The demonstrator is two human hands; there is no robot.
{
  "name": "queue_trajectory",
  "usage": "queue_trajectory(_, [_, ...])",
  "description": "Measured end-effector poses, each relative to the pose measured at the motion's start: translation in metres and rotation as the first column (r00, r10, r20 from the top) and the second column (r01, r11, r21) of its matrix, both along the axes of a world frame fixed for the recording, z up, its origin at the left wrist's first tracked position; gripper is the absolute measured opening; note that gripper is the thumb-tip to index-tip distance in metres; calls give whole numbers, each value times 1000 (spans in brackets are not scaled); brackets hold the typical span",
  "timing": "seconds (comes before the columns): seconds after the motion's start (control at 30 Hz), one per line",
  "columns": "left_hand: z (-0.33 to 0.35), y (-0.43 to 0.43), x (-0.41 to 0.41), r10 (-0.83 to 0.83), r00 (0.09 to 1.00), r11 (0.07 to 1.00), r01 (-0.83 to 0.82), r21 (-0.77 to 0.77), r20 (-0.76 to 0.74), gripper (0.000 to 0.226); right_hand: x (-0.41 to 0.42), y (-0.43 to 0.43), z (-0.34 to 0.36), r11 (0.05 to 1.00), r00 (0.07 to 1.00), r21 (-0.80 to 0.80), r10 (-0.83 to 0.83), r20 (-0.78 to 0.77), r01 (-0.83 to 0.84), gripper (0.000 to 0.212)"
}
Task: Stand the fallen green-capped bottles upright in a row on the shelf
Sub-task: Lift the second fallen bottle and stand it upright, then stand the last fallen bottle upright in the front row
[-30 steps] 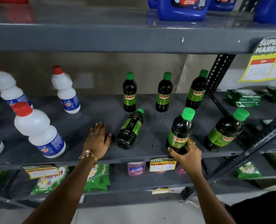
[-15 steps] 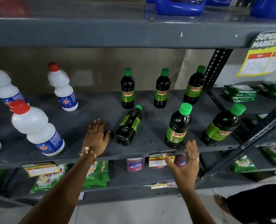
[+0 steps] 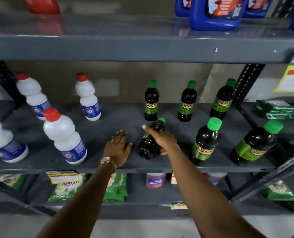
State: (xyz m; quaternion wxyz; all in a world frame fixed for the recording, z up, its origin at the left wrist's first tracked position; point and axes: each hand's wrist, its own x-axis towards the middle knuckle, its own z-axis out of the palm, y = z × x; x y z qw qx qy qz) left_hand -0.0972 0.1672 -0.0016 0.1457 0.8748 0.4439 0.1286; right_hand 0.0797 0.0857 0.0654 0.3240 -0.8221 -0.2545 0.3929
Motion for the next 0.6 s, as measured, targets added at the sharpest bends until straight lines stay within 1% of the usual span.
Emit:
queue_trajectory(0.07, [-1,0,0,7,1000,1000,-7,1,13,55,2,8,-5,998,998,31,-48,-29,49,94])
queue_trajectory(0.13, [-2,0,0,5,1000,1000,-5,4,19,56,2,7,-19,991,996,109,-82,32,78,76])
queue_trajectory(0.17, [-3,1,0,1,1000,1000,-1,7,22,56,2,3,-27,982,992,162,-109,62,98,71])
queue_trajectory(0.2, [-4,2,-1,-5,1000,1000,4,16,21,56,0,-1,-35,963,988,237,-142,59,125,66])
queue_trajectory(0.23, [-5,3,-1,-11,1000,1000,10,28,17,56,-2,-6,-41,931,984,328,-176,24,158,59])
queue_trajectory(0.3, [-8,4,0,-9,1000,999,8,52,12,56,-5,-11,-50,844,974,494,-227,-22,208,48])
queue_trajectory(0.37, [-8,4,1,2,1000,998,-2,67,11,57,-5,-10,-50,752,963,625,-268,2,208,52])
queue_trajectory(0.43, [-8,3,2,3,1000,998,-4,69,8,57,0,-2,-47,700,954,697,-291,78,157,63])
queue_trajectory(0.53, [-9,3,3,0,1000,998,1,64,-7,58,6,9,-44,705,954,705,-258,154,77,74])
queue_trajectory(0.6, [-9,4,3,1,1000,998,0,70,-10,58,9,12,-46,698,964,713,-231,130,71,76])
